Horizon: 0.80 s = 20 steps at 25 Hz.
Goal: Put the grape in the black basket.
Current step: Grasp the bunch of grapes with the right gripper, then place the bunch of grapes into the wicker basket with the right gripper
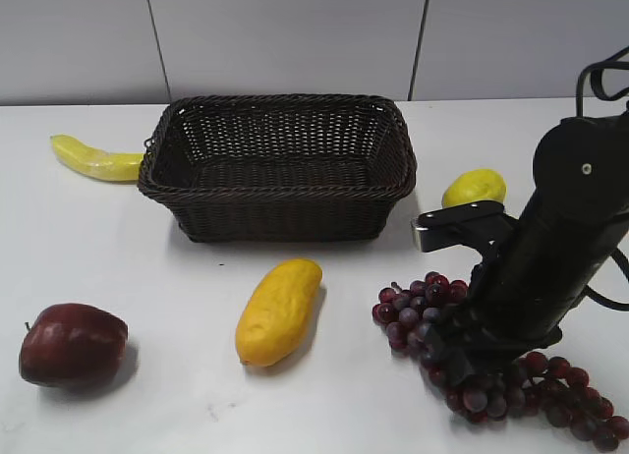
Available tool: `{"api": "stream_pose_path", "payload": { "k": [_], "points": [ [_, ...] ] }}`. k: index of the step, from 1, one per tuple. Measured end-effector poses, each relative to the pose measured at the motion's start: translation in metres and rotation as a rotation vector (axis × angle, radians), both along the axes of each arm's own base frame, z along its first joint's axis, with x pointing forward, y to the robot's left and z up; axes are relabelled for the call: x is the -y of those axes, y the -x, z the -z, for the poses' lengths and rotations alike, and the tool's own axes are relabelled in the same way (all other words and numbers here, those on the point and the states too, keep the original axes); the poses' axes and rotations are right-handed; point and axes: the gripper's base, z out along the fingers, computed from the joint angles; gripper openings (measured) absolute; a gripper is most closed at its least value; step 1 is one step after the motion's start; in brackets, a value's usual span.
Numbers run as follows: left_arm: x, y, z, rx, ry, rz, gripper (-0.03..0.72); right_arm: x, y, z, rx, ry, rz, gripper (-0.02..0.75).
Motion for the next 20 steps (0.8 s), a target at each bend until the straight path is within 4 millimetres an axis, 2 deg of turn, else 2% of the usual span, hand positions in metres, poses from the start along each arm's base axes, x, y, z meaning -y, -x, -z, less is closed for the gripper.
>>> {"api": "stream_pose_path", "payload": {
  "k": [2, 3, 6, 8, 9, 14, 20],
  "points": [
    [0.000, 0.000, 0.000, 0.000, 0.000, 0.000, 0.238, 0.000, 0.000, -0.002, 0.009, -0.005, 0.000, 0.249],
    [0.000, 0.000, 0.000, 0.000, 0.000, 0.000, 0.238, 0.000, 0.000, -0.004, 0.017, -0.009, 0.000, 0.223],
    [0.000, 0.000, 0.000, 0.000, 0.000, 0.000, 0.238, 0.000, 0.000, -0.015, 0.051, -0.029, 0.000, 0.213],
    [0.000, 0.000, 0.000, 0.000, 0.000, 0.000, 0.238, 0.001, 0.003, -0.028, 0.075, -0.046, -0.003, 0.127],
    [0.000, 0.000, 0.000, 0.000, 0.000, 0.000, 0.238, 0.002, 0.004, -0.036, 0.077, -0.052, -0.006, 0.111],
    [0.000, 0.000, 0.000, 0.000, 0.000, 0.000, 0.238, 0.001, 0.004, -0.098, 0.167, -0.096, -0.046, 0.097],
    [0.000, 0.000, 0.000, 0.000, 0.000, 0.000, 0.238, -0.008, -0.018, -0.192, 0.398, -0.170, -0.080, 0.091]
  ]
}}
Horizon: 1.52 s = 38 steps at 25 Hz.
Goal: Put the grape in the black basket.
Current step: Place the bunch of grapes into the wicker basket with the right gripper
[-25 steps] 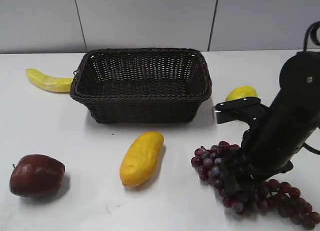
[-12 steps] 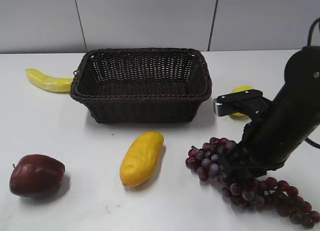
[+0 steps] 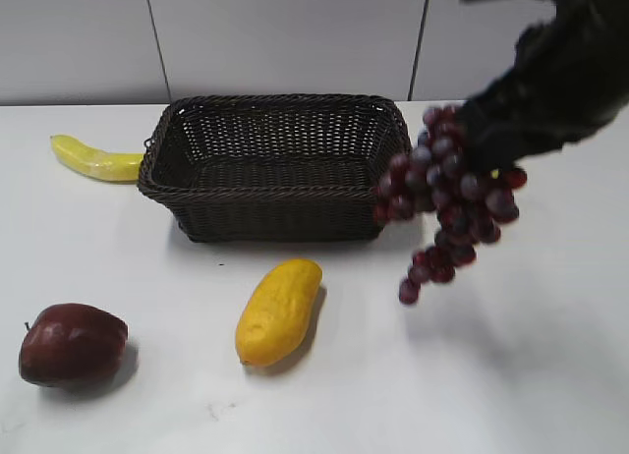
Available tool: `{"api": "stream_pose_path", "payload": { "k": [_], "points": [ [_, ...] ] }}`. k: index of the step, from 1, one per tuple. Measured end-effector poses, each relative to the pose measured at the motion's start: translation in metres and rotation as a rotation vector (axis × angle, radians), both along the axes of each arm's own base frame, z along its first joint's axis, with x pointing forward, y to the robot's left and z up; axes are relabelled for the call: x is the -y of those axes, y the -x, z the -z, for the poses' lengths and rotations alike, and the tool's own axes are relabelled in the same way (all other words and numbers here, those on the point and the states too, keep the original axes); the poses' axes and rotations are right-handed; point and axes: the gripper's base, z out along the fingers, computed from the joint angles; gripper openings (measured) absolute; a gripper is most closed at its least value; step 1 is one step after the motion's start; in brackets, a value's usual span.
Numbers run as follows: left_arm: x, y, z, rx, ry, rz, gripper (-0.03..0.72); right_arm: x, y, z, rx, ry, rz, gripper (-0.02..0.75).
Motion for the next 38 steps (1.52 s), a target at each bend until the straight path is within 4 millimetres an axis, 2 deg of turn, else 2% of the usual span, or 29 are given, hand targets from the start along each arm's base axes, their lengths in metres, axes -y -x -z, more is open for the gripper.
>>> {"api": "stream_pose_path", "payload": {
  "k": [4, 7, 11, 14, 17, 23, 27, 29, 33, 34, 36, 38],
  "points": [
    [0.000, 0.000, 0.000, 0.000, 0.000, 0.000, 0.238, -0.007, -0.019, -0.052, 0.188, -0.050, 0.000, 0.090],
    [0.000, 0.000, 0.000, 0.000, 0.000, 0.000, 0.238, -0.015, -0.037, -0.076, 0.300, -0.087, 0.005, 0.089],
    [0.000, 0.000, 0.000, 0.000, 0.000, 0.000, 0.238, -0.033, -0.068, -0.085, 0.398, -0.133, 0.012, 0.088],
    [0.000, 0.000, 0.000, 0.000, 0.000, 0.000, 0.238, -0.047, -0.093, -0.076, 0.433, -0.152, 0.015, 0.088],
    [0.000, 0.000, 0.000, 0.000, 0.000, 0.000, 0.238, -0.060, -0.117, -0.051, 0.442, -0.157, 0.018, 0.086],
    [0.000, 0.000, 0.000, 0.000, 0.000, 0.000, 0.238, -0.082, -0.154, 0.023, 0.354, -0.104, 0.015, 0.086],
    [0.000, 0.000, 0.000, 0.000, 0.000, 0.000, 0.238, -0.089, -0.166, 0.064, 0.280, -0.060, 0.011, 0.094],
    [0.000, 0.000, 0.000, 0.000, 0.000, 0.000, 0.238, -0.091, -0.169, 0.077, 0.255, -0.045, 0.009, 0.177],
    [0.000, 0.000, 0.000, 0.000, 0.000, 0.000, 0.238, -0.091, -0.169, 0.079, 0.249, -0.043, 0.009, 0.524],
    [0.000, 0.000, 0.000, 0.000, 0.000, 0.000, 0.238, -0.091, -0.169, 0.078, 0.245, -0.040, 0.009, 0.589],
    [0.000, 0.000, 0.000, 0.000, 0.000, 0.000, 0.238, -0.090, -0.167, 0.077, 0.227, -0.030, 0.009, 0.632],
    [0.000, 0.000, 0.000, 0.000, 0.000, 0.000, 0.238, -0.087, -0.163, 0.071, 0.202, -0.017, 0.011, 0.633]
  ]
}}
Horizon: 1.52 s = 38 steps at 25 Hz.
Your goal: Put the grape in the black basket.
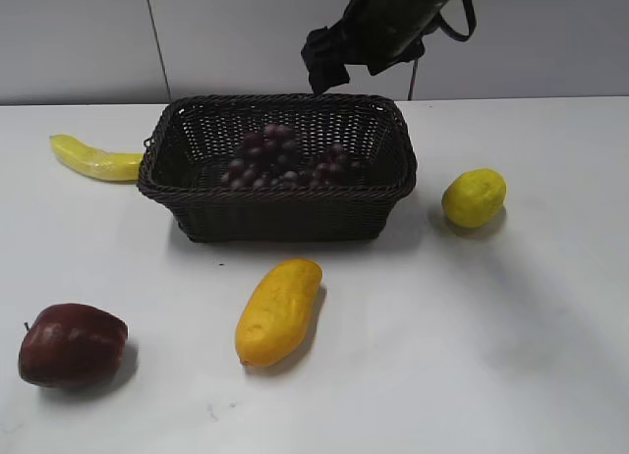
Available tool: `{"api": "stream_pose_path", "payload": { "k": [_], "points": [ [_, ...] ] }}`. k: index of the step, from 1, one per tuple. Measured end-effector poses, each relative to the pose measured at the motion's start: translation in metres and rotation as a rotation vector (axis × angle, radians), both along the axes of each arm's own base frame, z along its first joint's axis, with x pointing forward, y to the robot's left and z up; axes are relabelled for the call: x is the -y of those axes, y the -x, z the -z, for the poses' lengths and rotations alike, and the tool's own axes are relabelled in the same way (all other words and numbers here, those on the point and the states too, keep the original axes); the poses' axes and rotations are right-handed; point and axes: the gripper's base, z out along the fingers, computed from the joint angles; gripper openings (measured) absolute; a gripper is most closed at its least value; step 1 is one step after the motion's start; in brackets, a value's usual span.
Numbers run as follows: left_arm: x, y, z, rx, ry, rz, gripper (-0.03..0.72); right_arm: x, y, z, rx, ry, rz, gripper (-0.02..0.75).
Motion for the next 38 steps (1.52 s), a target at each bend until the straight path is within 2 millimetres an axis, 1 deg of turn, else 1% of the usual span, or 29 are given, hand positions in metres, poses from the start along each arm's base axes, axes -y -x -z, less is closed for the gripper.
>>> {"api": "stream_pose_path", "payload": {
  "k": [4, 6, 9, 12, 15, 18, 21, 24, 26, 28, 29, 31, 34, 38],
  "points": [
    [0.000, 0.000, 0.000, 0.000, 0.000, 0.000, 0.238, 0.013, 0.004, -0.022, -0.028, 0.037, 0.014, 0.625],
    [0.000, 0.000, 0.000, 0.000, 0.000, 0.000, 0.238, 0.025, 0.001, -0.029, -0.057, 0.052, 0.041, 0.621],
    [0.000, 0.000, 0.000, 0.000, 0.000, 0.000, 0.238, 0.061, -0.008, -0.026, -0.138, 0.089, 0.120, 0.613],
    [0.000, 0.000, 0.000, 0.000, 0.000, 0.000, 0.238, 0.098, -0.013, -0.022, -0.238, 0.133, 0.198, 0.596],
    [0.000, 0.000, 0.000, 0.000, 0.000, 0.000, 0.238, 0.130, -0.013, -0.018, -0.340, 0.171, 0.265, 0.593],
    [0.000, 0.000, 0.000, 0.000, 0.000, 0.000, 0.238, 0.156, -0.016, -0.018, -0.364, 0.207, 0.318, 0.594],
    [0.000, 0.000, 0.000, 0.000, 0.000, 0.000, 0.238, 0.182, -0.017, -0.027, -0.350, 0.203, 0.372, 0.594],
    [0.000, 0.000, 0.000, 0.000, 0.000, 0.000, 0.238, 0.212, -0.011, -0.045, -0.319, 0.182, 0.439, 0.594],
    [0.000, 0.000, 0.000, 0.000, 0.000, 0.000, 0.238, 0.230, -0.001, -0.057, -0.305, 0.172, 0.480, 0.594],
    [0.000, 0.000, 0.000, 0.000, 0.000, 0.000, 0.238, 0.240, 0.013, -0.065, -0.300, 0.174, 0.502, 0.593],
    [0.000, 0.000, 0.000, 0.000, 0.000, 0.000, 0.238, 0.242, 0.023, -0.069, -0.301, 0.177, 0.504, 0.593],
    [0.000, 0.000, 0.000, 0.000, 0.000, 0.000, 0.238, 0.243, 0.042, -0.074, -0.305, 0.179, 0.496, 0.593],
    [0.000, 0.000, 0.000, 0.000, 0.000, 0.000, 0.238, 0.240, 0.079, -0.081, -0.322, 0.148, 0.486, 0.593],
    [0.000, 0.000, 0.000, 0.000, 0.000, 0.000, 0.238, 0.237, 0.132, -0.080, -0.300, 0.104, 0.463, 0.592]
  ]
}}
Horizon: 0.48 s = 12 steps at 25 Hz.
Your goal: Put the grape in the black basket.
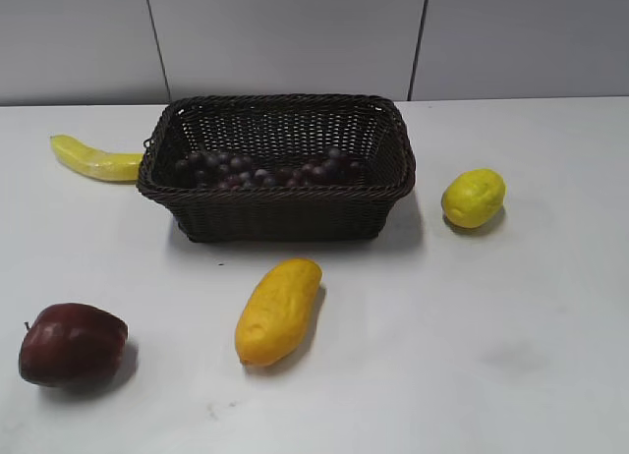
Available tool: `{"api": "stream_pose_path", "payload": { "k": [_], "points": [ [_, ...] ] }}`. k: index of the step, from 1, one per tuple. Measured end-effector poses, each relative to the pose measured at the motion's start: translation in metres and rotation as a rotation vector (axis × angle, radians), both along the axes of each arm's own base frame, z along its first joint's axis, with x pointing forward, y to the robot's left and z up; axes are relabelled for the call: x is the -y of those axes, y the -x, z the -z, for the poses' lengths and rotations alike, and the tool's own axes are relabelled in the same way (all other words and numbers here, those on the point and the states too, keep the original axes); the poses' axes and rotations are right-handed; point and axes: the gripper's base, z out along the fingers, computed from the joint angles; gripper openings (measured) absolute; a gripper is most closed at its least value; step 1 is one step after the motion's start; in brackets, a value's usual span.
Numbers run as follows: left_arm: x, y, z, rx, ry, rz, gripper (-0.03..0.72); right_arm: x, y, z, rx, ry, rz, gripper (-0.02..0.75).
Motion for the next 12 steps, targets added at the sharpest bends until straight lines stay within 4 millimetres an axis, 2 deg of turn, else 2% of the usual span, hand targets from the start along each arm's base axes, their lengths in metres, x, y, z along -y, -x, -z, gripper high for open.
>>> {"api": "stream_pose_path", "payload": {
  "k": [6, 12],
  "points": [
    [0.000, 0.000, 0.000, 0.000, 0.000, 0.000, 0.238, 0.000, 0.076, 0.023, 0.012, 0.000, -0.006, 0.592],
    [0.000, 0.000, 0.000, 0.000, 0.000, 0.000, 0.238, 0.001, 0.136, 0.043, 0.045, 0.000, -0.007, 0.592]
  ]
}}
